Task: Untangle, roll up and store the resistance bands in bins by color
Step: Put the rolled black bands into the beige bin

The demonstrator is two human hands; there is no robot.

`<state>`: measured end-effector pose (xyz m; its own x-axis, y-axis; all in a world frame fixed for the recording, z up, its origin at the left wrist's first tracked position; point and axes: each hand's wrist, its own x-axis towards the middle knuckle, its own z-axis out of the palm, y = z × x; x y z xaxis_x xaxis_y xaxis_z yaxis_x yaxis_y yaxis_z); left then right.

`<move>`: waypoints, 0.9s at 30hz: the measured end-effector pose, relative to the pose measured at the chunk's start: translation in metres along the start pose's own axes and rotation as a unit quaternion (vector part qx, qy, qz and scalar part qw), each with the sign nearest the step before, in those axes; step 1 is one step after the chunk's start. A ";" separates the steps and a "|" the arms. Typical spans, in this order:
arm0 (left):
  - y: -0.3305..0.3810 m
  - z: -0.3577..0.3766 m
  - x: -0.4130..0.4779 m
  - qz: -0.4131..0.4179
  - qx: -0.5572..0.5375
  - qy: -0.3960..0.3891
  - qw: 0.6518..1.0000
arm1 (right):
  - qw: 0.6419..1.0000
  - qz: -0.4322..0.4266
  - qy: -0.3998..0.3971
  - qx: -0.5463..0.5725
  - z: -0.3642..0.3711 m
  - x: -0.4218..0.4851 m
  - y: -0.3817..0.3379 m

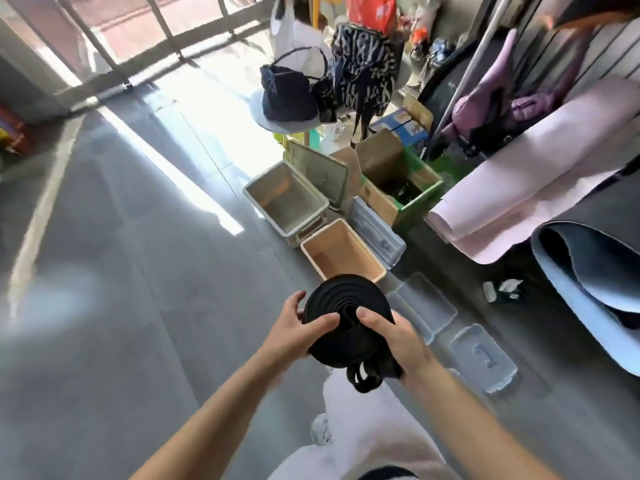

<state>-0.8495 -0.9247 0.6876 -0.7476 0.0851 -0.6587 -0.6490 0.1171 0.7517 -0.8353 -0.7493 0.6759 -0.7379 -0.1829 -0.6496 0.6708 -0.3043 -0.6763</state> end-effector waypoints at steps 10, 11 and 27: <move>0.114 -0.134 0.167 -0.023 0.046 -0.039 0.998 | 0.996 0.005 0.059 0.064 0.110 0.184 -0.080; 0.122 -0.148 0.181 -0.028 0.056 -0.047 0.997 | 0.995 0.004 0.065 0.070 0.120 0.197 -0.086; 0.072 -0.210 0.463 -0.042 0.245 -0.280 0.927 | 0.940 -0.013 0.270 0.208 0.135 0.421 0.013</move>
<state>-1.2721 -1.0845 0.4433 -0.4177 0.5409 -0.7301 -0.4569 0.5695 0.6833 -1.1472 -0.9563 0.4400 -0.5342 0.2963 -0.7917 0.4832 -0.6615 -0.5736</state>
